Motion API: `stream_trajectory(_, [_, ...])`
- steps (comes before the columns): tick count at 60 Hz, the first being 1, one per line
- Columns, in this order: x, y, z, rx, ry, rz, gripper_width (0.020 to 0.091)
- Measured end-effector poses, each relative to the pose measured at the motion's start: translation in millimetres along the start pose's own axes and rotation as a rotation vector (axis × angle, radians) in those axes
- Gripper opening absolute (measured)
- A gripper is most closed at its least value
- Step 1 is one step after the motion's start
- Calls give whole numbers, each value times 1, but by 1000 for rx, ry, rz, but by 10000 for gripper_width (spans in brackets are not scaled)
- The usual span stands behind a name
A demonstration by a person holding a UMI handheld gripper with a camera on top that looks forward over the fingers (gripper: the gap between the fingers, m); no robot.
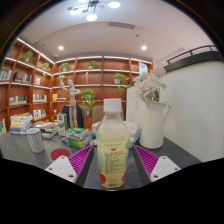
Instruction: Pour water
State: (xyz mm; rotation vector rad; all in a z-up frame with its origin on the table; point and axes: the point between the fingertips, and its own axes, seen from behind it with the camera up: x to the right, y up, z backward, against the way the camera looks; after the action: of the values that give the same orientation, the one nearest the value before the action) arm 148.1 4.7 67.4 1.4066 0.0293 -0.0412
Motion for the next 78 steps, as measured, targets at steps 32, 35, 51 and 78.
stream_trajectory(32, [-11, 3, -18, 16, 36, 38, 345])
stream_trajectory(35, [-16, 3, -19, 6, 40, 76, 346])
stream_trajectory(51, [-86, 19, -39, -5, 67, 600, 346])
stream_trajectory(78, [-213, 70, -101, 138, 7, 1586, 343])
